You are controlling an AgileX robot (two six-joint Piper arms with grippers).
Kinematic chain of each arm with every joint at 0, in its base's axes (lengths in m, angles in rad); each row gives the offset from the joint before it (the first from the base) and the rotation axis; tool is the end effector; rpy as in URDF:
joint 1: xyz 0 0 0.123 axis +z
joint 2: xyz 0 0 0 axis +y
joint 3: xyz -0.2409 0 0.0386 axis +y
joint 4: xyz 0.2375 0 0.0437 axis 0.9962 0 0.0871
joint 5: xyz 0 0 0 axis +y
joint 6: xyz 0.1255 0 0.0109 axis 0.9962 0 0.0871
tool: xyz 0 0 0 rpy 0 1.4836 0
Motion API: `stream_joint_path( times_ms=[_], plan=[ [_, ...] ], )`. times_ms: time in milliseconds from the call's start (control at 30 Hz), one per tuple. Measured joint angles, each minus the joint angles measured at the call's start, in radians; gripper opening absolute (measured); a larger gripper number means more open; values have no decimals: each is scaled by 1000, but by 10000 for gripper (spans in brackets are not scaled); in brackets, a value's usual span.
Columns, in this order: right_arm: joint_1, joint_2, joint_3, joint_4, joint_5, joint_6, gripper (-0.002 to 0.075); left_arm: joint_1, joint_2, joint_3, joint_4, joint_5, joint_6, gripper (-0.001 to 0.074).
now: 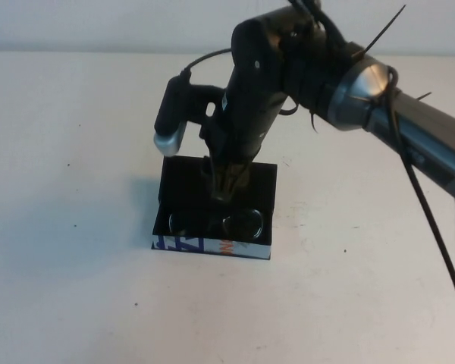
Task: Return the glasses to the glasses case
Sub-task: Place the glasses in the glasses case
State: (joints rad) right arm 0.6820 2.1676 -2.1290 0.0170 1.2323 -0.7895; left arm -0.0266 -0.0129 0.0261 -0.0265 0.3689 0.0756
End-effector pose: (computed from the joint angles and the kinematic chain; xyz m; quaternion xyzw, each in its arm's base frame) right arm 0.3510 0.2876 0.2184 -0.6577 0.7283 -0.0019 0.1925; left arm 0.1171 -0.0043 0.1624 0.0340 0.8026 0.0034 0.5956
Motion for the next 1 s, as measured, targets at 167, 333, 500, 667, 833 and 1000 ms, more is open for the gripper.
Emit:
stream_joint_path(
  times_ms=[167, 333, 500, 667, 833, 1000],
  plan=[
    [0, -103, 0, 0, 6, 180, 178, 0, 0, 0, 0, 0, 0, -1],
    [0, -141, -4, 2, 12, 256, 18, 0, 0, 0, 0, 0, 0, -1],
    [0, -141, -4, 8, 15, 269, -8, 0, 0, 0, 0, 0, 0, -1],
    [0, -141, -4, 22, 17, 269, -11, 0, 0, 0, 0, 0, 0, -1],
    [0, -141, -4, 45, 17, 271, -11, 0, 0, 0, 19, 0, 17, -1],
    [0, -141, -4, 45, 17, 271, -11, 0, 0, 0, 94, -76, 59, -1]
  ],
)
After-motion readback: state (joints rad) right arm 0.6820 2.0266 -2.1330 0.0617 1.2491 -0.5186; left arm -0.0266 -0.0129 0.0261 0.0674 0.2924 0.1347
